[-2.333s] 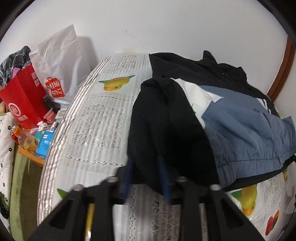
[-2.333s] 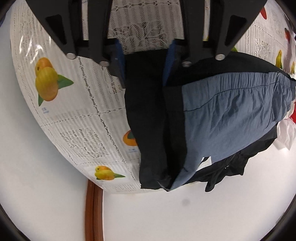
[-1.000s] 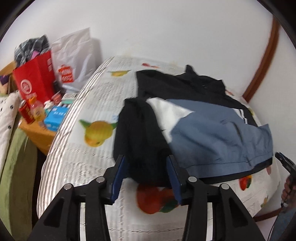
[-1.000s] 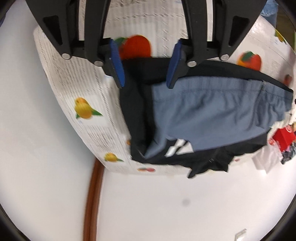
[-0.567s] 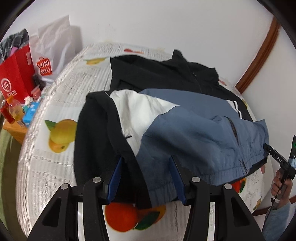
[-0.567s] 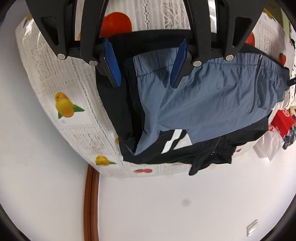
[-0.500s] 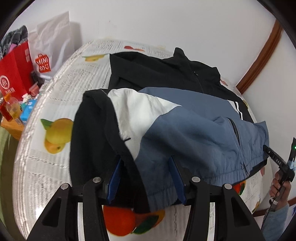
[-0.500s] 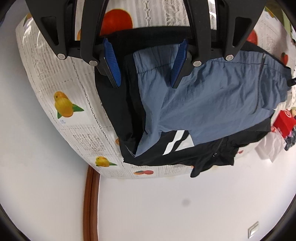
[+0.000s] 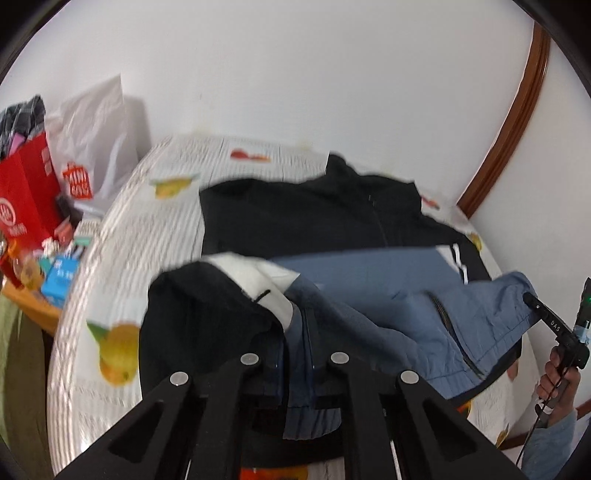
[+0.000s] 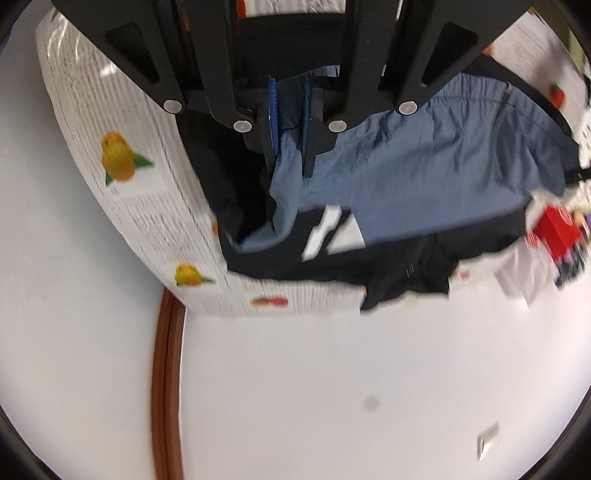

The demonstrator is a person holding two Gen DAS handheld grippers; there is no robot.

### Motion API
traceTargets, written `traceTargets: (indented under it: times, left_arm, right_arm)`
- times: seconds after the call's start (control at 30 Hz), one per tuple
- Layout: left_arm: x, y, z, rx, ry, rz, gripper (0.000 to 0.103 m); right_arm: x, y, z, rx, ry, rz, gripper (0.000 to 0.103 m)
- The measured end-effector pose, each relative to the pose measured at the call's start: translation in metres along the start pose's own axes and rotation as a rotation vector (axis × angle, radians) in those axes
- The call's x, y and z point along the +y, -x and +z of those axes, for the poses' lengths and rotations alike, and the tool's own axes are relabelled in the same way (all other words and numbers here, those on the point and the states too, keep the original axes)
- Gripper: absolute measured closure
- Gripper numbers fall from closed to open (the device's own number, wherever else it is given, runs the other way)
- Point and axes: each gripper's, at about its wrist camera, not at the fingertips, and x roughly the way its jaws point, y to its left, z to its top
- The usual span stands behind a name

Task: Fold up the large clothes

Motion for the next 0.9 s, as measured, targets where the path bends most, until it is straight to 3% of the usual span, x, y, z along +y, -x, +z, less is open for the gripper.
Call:
traceTargets:
  times: [0.27, 0.9]
  left_arm:
    - [-0.005, -0.025, 0.042, -0.006, -0.001, 0.052, 0.095]
    - [0.01, -0.121, 0.072, 0.123, 0.034, 0.108, 0.092]
  right_arm:
    - [-0.002, -0.013, 0.042, -0.058, -0.068, 0.038, 0.094]
    - [-0.014, -0.116, 0.072, 0.061, -0.12, -0.002, 0.091]
